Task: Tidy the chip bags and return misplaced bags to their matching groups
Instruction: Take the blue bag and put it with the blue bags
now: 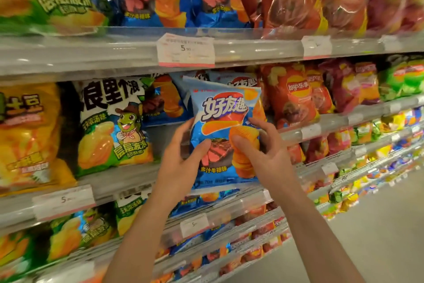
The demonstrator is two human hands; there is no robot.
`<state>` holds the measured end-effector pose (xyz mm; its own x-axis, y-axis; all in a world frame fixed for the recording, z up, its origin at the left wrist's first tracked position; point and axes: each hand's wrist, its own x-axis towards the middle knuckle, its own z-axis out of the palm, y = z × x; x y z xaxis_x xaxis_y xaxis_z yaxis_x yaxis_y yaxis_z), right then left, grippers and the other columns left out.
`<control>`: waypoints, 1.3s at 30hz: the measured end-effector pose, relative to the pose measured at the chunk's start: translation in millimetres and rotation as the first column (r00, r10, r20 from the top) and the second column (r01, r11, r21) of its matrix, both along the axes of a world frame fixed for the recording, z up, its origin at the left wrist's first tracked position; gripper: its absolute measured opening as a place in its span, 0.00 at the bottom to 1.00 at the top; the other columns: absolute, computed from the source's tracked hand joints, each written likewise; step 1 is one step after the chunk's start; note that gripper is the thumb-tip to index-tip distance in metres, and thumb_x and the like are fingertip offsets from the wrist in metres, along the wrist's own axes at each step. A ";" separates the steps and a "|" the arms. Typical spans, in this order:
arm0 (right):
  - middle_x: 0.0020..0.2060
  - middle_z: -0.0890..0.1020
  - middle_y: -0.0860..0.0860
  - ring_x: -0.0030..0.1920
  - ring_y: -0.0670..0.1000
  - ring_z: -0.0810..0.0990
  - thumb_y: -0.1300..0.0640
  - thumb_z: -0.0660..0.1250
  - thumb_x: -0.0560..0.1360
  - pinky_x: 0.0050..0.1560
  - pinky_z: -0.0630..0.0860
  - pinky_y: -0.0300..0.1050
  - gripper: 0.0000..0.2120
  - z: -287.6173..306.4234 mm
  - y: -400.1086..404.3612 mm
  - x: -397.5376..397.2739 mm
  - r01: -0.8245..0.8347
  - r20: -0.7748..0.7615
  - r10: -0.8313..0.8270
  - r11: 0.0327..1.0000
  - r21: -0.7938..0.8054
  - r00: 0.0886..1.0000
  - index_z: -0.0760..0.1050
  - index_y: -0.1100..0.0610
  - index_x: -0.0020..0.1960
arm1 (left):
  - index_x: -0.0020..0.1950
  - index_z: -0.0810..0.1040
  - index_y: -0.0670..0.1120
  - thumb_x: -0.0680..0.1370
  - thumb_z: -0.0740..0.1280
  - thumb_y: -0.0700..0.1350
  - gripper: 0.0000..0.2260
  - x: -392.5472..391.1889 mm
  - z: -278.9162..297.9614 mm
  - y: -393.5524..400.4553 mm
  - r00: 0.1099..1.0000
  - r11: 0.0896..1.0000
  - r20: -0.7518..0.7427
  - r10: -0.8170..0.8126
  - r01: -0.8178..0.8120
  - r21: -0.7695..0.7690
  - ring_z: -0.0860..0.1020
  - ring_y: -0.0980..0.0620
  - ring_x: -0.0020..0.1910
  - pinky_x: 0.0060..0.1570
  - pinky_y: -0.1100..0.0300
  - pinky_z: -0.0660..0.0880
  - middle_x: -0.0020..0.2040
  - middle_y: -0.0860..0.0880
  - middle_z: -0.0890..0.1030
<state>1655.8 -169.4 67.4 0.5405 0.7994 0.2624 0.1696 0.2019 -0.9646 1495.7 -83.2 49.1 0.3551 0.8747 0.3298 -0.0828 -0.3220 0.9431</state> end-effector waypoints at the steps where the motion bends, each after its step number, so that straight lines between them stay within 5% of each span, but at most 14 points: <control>1: 0.52 0.84 0.42 0.48 0.40 0.85 0.52 0.76 0.74 0.45 0.81 0.37 0.23 1.7 8.9 1.1 -0.025 -0.004 0.025 1.000 0.001 1.000 0.73 0.44 0.67 | 0.74 0.71 0.52 0.81 0.69 0.43 0.22 -0.9 1.4 4.8 1.000 1.000 -0.009 0.030 -0.030 0.006 0.80 0.67 0.58 0.51 0.68 0.79 0.62 0.59 0.81; 10: 0.51 0.83 0.44 0.47 0.40 0.83 0.52 0.76 0.74 0.47 0.79 0.40 0.23 17.0 87.3 10.5 -0.202 0.072 0.199 0.979 0.030 0.977 0.73 0.47 0.66 | 0.75 0.68 0.57 0.77 0.71 0.54 0.27 5.2 24.3 26.7 0.962 0.964 -0.067 0.266 -0.264 0.033 0.79 0.67 0.60 0.62 0.64 0.75 0.59 0.64 0.83; 15: 0.52 0.83 0.42 0.49 0.41 0.83 0.48 0.75 0.75 0.51 0.80 0.43 0.26 19.6 115.4 20.9 -0.284 0.172 0.283 0.959 -0.018 0.944 0.70 0.47 0.69 | 0.79 0.61 0.54 0.80 0.71 0.46 0.30 19.6 34.5 29.5 0.909 0.918 -0.133 0.396 -0.390 0.072 0.78 0.78 0.48 0.48 0.79 0.72 0.50 0.69 0.81; 19: 0.56 0.80 0.44 0.56 0.45 0.80 0.50 0.73 0.77 0.55 0.76 0.39 0.26 23.5 124.5 44.6 -0.383 0.259 0.389 0.921 -0.076 0.884 0.69 0.51 0.72 | 0.80 0.60 0.54 0.80 0.71 0.44 0.32 24.3 32.0 39.5 0.881 0.892 -0.146 0.451 -0.448 0.049 0.79 0.76 0.48 0.56 0.74 0.75 0.54 0.64 0.79; 22: 0.59 0.80 0.50 0.59 0.53 0.79 0.49 0.71 0.78 0.59 0.76 0.47 0.21 21.1 125.6 78.8 -0.151 0.478 0.118 0.988 0.031 0.870 0.74 0.54 0.68 | 0.81 0.57 0.55 0.81 0.69 0.43 0.33 27.9 28.6 49.0 0.877 0.891 -0.162 0.453 -0.453 0.039 0.81 0.70 0.49 0.59 0.69 0.76 0.56 0.56 0.82; 25: 0.63 0.77 0.61 0.64 0.64 0.73 0.45 0.70 0.76 0.64 0.70 0.57 0.25 15.9 129.3 110.5 0.128 0.659 -0.165 0.986 0.103 0.734 0.76 0.58 0.67 | 0.83 0.53 0.53 0.83 0.66 0.39 0.34 31.4 21.2 60.7 0.895 0.904 -0.147 0.420 -0.427 -0.018 0.85 0.62 0.46 0.59 0.61 0.80 0.52 0.49 0.85; 27: 0.71 0.69 0.64 0.70 0.68 0.68 0.42 0.72 0.75 0.66 0.68 0.62 0.33 10.8 133.1 118.3 0.184 0.691 -0.120 0.983 -0.020 0.713 0.70 0.58 0.74 | 0.83 0.49 0.55 0.83 0.65 0.39 0.35 33.9 15.3 68.9 0.905 0.911 -0.147 0.400 -0.410 -0.042 0.86 0.53 0.50 0.65 0.49 0.78 0.52 0.46 0.86; 30: 0.77 0.60 0.64 0.75 0.68 0.62 0.39 0.73 0.73 0.70 0.66 0.64 0.46 -4.6 136.5 118.0 0.108 0.657 0.026 0.981 -0.162 0.753 0.57 0.55 0.81 | 0.83 0.46 0.58 0.84 0.64 0.44 0.36 31.4 5.7 82.2 0.895 0.911 -0.214 0.392 -0.411 -0.046 0.85 0.51 0.52 0.63 0.51 0.77 0.52 0.46 0.86; 34: 0.74 0.63 0.60 0.72 0.63 0.68 0.43 0.77 0.71 0.69 0.70 0.55 0.48 -8.8 138.6 125.4 0.052 0.632 0.046 0.989 -0.136 0.773 0.55 0.53 0.82 | 0.83 0.43 0.60 0.82 0.64 0.54 0.37 27.7 -0.4 81.7 0.723 0.854 -0.462 0.514 -0.480 0.198 0.64 0.47 0.77 0.75 0.50 0.61 0.77 0.41 0.68; 37: 0.73 0.65 0.56 0.69 0.58 0.72 0.45 0.77 0.72 0.62 0.71 0.47 0.47 -7.4 135.5 129.8 0.005 0.626 0.086 0.990 -0.143 0.775 0.55 0.53 0.81 | 0.83 0.48 0.59 0.83 0.61 0.58 0.33 33.7 5.5 67.6 0.644 0.777 -0.443 0.624 -0.451 0.439 0.50 0.44 0.83 0.78 0.47 0.55 0.84 0.43 0.49; 39: 0.73 0.64 0.56 0.69 0.57 0.72 0.45 0.76 0.73 0.64 0.69 0.45 0.46 -9.2 134.2 128.8 -0.038 0.617 0.129 0.987 -0.159 0.776 0.54 0.53 0.82 | 0.83 0.54 0.55 0.83 0.56 0.63 0.31 34.7 5.3 74.1 0.556 0.665 -0.421 0.717 -0.363 0.653 0.48 0.42 0.83 0.79 0.44 0.52 0.84 0.43 0.49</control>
